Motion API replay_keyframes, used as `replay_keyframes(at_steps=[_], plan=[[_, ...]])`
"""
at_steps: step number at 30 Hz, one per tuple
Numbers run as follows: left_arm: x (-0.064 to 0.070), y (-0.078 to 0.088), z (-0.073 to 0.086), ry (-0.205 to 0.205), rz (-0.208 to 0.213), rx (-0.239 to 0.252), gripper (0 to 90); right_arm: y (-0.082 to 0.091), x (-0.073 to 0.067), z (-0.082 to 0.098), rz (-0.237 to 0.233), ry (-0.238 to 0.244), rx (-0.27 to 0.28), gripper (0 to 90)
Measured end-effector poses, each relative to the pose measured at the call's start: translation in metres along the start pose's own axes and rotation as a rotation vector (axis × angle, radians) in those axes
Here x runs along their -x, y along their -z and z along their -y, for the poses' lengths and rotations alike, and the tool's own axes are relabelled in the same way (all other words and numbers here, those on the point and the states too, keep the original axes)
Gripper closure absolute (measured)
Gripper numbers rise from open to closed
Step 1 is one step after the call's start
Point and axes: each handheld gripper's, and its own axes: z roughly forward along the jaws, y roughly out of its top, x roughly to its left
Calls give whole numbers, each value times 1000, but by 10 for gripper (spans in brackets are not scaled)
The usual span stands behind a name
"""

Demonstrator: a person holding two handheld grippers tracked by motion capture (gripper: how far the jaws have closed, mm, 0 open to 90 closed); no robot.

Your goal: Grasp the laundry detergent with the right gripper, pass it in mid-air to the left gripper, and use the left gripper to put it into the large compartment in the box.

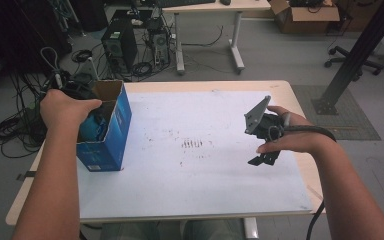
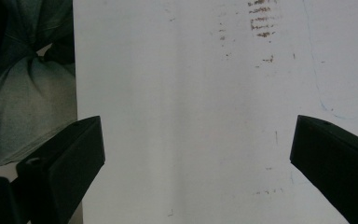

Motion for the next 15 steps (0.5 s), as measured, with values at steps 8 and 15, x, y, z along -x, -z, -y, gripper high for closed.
replay_keyframes(at_steps=[8, 15], plan=[[-3, -14, 0, -5, 8, -8, 381, 0, 2, 0, -16, -11, -33, 30], [-4, -24, -1, -11, 4, -17, 381, -3, 5, 3, -34, -19, -62, 30]])
